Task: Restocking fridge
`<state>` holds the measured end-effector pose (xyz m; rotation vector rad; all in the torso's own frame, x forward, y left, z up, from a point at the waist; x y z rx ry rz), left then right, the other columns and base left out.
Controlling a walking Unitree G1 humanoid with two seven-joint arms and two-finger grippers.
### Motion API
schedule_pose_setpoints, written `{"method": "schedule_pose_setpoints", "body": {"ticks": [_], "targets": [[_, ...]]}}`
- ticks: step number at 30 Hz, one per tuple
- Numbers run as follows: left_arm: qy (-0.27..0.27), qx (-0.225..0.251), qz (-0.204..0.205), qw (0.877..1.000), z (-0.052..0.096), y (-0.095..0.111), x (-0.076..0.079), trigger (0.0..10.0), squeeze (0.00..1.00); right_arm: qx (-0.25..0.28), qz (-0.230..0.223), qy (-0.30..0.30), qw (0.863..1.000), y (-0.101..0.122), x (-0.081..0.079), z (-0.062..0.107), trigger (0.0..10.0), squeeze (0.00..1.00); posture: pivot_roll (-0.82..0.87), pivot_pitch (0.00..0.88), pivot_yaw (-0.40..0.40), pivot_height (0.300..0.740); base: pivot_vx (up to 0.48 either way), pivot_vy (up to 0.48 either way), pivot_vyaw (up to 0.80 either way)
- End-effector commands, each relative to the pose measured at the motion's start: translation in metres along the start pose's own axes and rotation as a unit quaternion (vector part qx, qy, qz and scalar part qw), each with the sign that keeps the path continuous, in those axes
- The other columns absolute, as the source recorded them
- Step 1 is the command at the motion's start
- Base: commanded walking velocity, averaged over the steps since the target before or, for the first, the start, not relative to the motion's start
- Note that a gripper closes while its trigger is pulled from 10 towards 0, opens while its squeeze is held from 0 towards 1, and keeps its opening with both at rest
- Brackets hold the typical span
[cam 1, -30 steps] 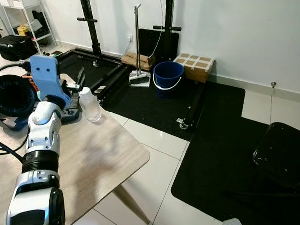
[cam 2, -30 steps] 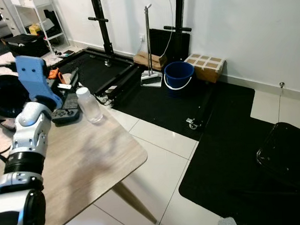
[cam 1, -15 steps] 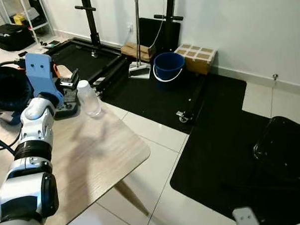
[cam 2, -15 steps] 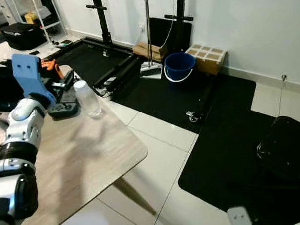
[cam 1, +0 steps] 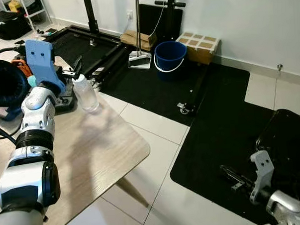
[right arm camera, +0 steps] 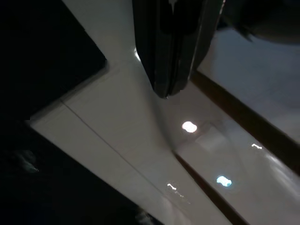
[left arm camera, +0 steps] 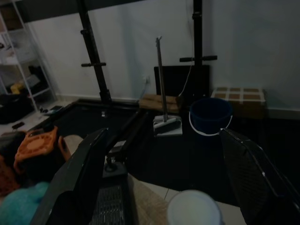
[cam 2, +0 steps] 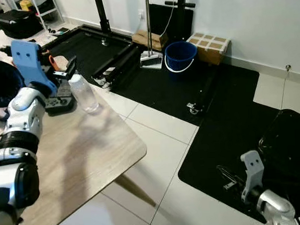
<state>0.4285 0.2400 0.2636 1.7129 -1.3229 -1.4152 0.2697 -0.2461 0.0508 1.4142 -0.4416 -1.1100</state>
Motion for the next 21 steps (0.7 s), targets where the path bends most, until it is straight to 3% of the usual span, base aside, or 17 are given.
{"method": "schedule_pose_setpoints", "body": {"ticks": [1, 5, 8, 21], "targets": [[0.007, -0.002, -0.008, 1.0, 0.003, -0.002, -0.008, 10.0, 0.0, 0.003, -0.015, 0.051, 0.999, 0.006, -0.015, 0.001, 10.0, 0.0, -0.1, 0.161, 0.022, 0.74, 0.0, 0.0, 0.0], [0.008, -0.003, -0.008, 1.0, 0.005, -0.003, -0.009, 10.0, 0.0, 0.014, -0.041, 0.108, 0.993, 0.017, -0.032, 0.008, 10.0, 0.0, -0.1, 0.161, 0.022, 0.74, 0.0, 0.0, 0.0], [0.011, -0.003, -0.009, 1.0, 0.005, -0.003, -0.014, 10.0, 0.0, 0.019, -0.087, 0.207, 0.974, 0.035, -0.06, 0.027, 10.0, 0.0, -0.09, 0.163, 0.022, 0.74, 0.0, 0.0, 0.0], [-0.004, 0.0, 0.013, 1.0, 0.006, -0.006, -0.009, 10.0, 0.0, 0.014, -0.105, 0.265, 0.958, 0.051, -0.087, 0.035, 10.0, 0.0, -0.1, 0.179, 0.02, 0.74, 0.0, 0.0, 0.0]]}}
Point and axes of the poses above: a point about 5 cm out from each wrist's last joint towards the gripper, its own z axis pointing back from the gripper into the wrist, its own y axis along the axis of the wrist's last joint, x = y × z, the point moved 4 cm from there along -z, pointing out of the wrist towards the gripper, and after that the axes turned 15 degrees about -z, right-handed, at the moved point
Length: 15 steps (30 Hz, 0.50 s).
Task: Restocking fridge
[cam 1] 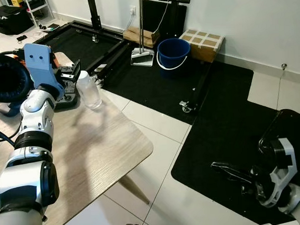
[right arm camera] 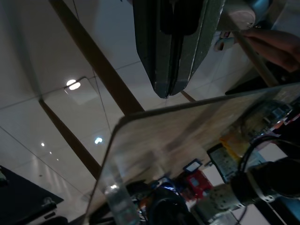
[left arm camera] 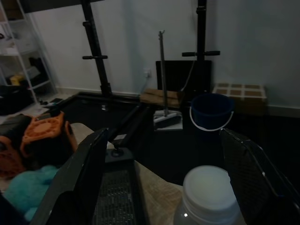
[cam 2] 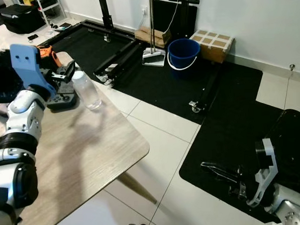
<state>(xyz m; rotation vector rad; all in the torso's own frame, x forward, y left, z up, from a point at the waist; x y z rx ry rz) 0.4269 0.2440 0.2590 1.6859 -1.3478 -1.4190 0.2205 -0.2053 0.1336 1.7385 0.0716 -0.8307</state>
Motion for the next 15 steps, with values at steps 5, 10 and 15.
{"method": "schedule_pose_setpoints", "body": {"ticks": [5, 10, 15], "targets": [[-0.01, 0.0, 0.011, 1.0, 0.002, -0.002, -0.002, 10.0, 0.0, -0.01, -0.009, 0.029, 0.999, -0.001, -0.015, -0.013, 10.0, 0.0, -0.1, 0.191, 0.024, 0.74, 0.0, 0.0, 0.0], [-0.028, 0.003, 0.017, 0.999, 0.0, 0.0, 0.0, 10.0, 0.0, -0.009, -0.017, 0.071, 0.997, 0.003, -0.035, -0.027, 10.0, 0.0, -0.11, 0.21, 0.023, 0.74, 0.0, 0.0, 0.0], [-0.035, 0.002, 0.014, 0.999, -0.002, 0.002, 0.002, 10.0, 0.0, -0.01, -0.019, 0.081, 0.997, 0.004, -0.041, -0.029, 10.0, 0.0, -0.11, 0.219, 0.025, 0.74, 0.0, 0.0, 0.0]]}}
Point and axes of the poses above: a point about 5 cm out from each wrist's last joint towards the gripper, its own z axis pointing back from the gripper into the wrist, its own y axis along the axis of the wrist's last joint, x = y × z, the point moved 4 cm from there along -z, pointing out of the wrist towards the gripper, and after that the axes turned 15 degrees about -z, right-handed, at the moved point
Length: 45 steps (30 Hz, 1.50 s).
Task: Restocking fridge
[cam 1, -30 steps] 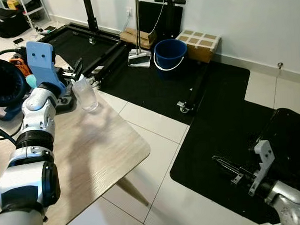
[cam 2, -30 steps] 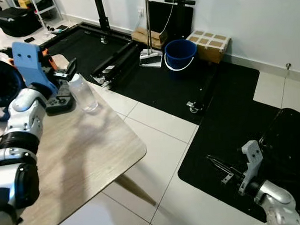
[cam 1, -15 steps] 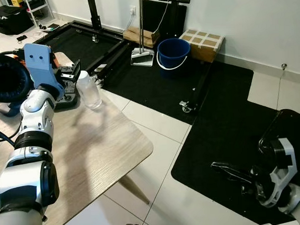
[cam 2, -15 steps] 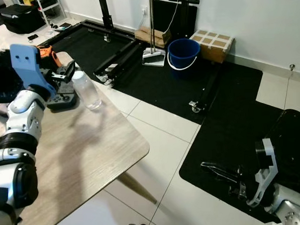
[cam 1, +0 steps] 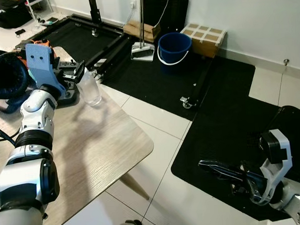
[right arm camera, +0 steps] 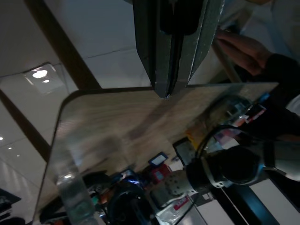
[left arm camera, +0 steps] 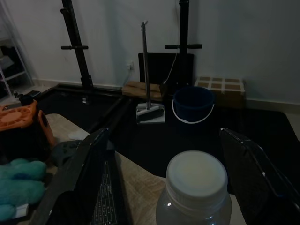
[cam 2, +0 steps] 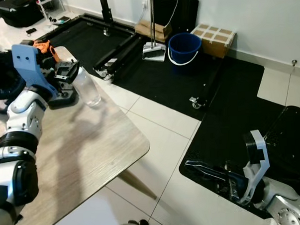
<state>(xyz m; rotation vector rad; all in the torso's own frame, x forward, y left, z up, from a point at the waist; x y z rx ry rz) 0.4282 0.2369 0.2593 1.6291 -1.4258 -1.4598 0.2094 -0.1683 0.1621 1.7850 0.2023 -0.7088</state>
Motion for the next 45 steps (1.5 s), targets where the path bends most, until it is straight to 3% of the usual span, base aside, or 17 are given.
{"method": "schedule_pose_setpoints", "body": {"ticks": [1, 19, 32, 33, 45], "targets": [[-0.001, -0.007, -0.004, 1.0, 0.001, 0.0, -0.004, 10.0, 0.0, 0.0, -0.008, 0.003, 1.0, -0.002, -0.003, 0.0, 10.0, 0.0, -0.11, 0.219, 0.025, 0.74, 0.0, 0.0, 0.0], [-0.058, -0.021, -0.021, 0.998, -0.01, 0.002, 0.014, 10.0, 0.0, 0.008, -0.016, 0.011, 1.0, 0.0, -0.026, -0.006, 10.0, 0.0, -0.14, 0.263, 0.034, 0.74, 0.0, 0.0, 0.0], [-0.079, -0.017, -0.016, 0.997, -0.013, 0.004, 0.021, 10.0, 0.0, 0.005, -0.021, 0.004, 1.0, -0.003, -0.027, -0.007, 10.0, 0.0, -0.15, 0.263, 0.035, 0.74, 0.0, 0.0, 0.0], [-0.086, -0.018, -0.014, 0.996, -0.013, 0.003, 0.023, 0.0, 0.0, 0.006, -0.02, 0.003, 1.0, -0.002, -0.027, -0.007, 10.0, 0.0, -0.15, 0.263, 0.035, 0.74, 0.0, 0.0, 0.0], [-0.087, -0.02, -0.013, 0.996, -0.011, 0.001, 0.022, 0.0, 0.0, 0.003, -0.017, 0.001, 1.0, -0.001, -0.027, -0.007, 10.0, 0.0, -0.15, 0.257, 0.033, 0.74, 0.0, 0.0, 0.0]]}}
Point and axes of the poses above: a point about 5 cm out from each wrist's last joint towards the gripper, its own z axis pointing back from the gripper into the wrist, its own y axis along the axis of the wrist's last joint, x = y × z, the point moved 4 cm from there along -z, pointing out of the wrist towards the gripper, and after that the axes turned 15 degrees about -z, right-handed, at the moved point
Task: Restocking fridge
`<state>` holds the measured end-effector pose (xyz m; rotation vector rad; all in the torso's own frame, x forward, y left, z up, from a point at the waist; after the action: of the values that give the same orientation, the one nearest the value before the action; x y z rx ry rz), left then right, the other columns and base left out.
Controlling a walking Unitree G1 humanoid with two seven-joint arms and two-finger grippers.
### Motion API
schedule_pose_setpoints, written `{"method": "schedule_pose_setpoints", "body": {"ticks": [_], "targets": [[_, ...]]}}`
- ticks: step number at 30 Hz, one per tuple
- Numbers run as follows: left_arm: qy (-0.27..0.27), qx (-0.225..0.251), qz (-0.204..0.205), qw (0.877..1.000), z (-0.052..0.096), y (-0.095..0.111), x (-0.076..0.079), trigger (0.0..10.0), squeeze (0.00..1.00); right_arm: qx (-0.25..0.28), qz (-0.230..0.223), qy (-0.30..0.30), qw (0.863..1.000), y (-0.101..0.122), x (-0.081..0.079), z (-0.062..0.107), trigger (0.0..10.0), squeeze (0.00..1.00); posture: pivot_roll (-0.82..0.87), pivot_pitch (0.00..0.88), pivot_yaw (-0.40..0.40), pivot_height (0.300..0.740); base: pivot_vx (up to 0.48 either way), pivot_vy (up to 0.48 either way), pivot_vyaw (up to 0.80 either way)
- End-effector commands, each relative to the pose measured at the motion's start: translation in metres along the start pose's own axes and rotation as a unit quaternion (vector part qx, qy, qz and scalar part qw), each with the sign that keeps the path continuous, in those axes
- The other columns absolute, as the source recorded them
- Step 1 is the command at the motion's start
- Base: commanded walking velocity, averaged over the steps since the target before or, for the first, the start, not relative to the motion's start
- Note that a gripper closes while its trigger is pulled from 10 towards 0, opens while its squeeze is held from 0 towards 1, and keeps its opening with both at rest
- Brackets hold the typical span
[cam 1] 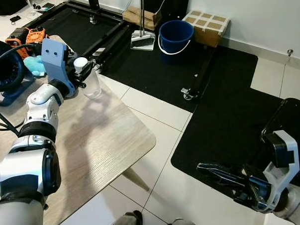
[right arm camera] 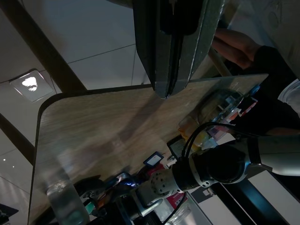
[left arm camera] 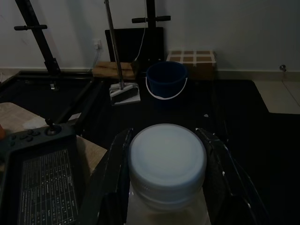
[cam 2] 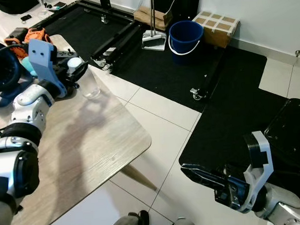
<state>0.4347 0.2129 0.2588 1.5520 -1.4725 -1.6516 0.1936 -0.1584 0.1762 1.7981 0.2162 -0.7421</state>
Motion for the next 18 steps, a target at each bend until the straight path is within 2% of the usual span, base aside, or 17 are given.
{"method": "schedule_pose_setpoints", "body": {"ticks": [1, 9, 12, 13, 14, 15, 18], "targets": [[-0.005, -0.008, 0.002, 1.0, 0.001, -0.004, 0.001, 0.0, 0.0, -0.006, -0.002, 0.006, 1.0, -0.002, -0.004, -0.002, 10.0, 0.0, -0.15, 0.257, 0.033, 0.74, 0.0, 0.0, 0.0], [-0.002, -0.002, 0.005, 1.0, 0.002, -0.001, -0.002, 0.0, 0.0, -0.007, 0.002, 0.001, 1.0, -0.001, 0.001, -0.002, 10.0, 0.0, -0.14, 0.239, 0.033, 0.74, 0.0, 0.0, 0.0], [-0.01, 0.022, 0.022, 0.999, 0.0, 0.006, 0.0, 0.0, 0.0, -0.008, 0.005, -0.001, 1.0, 0.0, 0.004, -0.003, 10.0, 0.0, -0.14, 0.225, 0.035, 0.74, 0.0, 0.0, 0.0], [-0.016, 0.041, 0.033, 0.998, -0.001, 0.012, 0.001, 5.3, 0.0, -0.008, 0.008, -0.003, 1.0, 0.0, 0.006, -0.004, 10.0, 0.0, -0.14, 0.216, 0.035, 0.74, 0.0, 0.0, 0.0], [-0.024, 0.063, 0.045, 0.997, -0.003, 0.019, 0.002, 10.0, 0.0, -0.005, 0.011, -0.008, 1.0, 0.001, 0.009, -0.005, 10.0, 0.0, -0.14, 0.207, 0.035, 0.74, 0.0, 0.0, 0.0], [-0.024, 0.063, 0.045, 0.997, -0.003, 0.019, 0.002, 10.0, 0.0, -0.005, 0.011, -0.008, 1.0, 0.001, 0.009, -0.005, 10.0, 0.0, -0.14, 0.207, 0.035, 0.74, 0.0, 0.0, 0.0], [-0.057, 0.119, 0.066, 0.989, -0.005, 0.039, 0.009, 10.0, 0.0, 0.004, 0.028, -0.026, 0.999, 0.005, 0.02, -0.008, 10.0, 0.0, -0.13, 0.187, 0.036, 0.74, 0.0, 0.0, 0.0]]}}
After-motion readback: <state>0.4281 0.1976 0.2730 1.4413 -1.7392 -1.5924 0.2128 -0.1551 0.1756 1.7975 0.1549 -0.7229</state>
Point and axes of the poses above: a point about 5 cm out from each wrist's last joint towards the gripper, its own z axis pointing back from the gripper into the wrist, its own y axis along the axis of the wrist's last joint, x = y × z, the point moved 4 cm from there along -z, pointing out of the wrist towards the gripper, and after that the axes turned 15 degrees about -z, right-handed, at the moved point
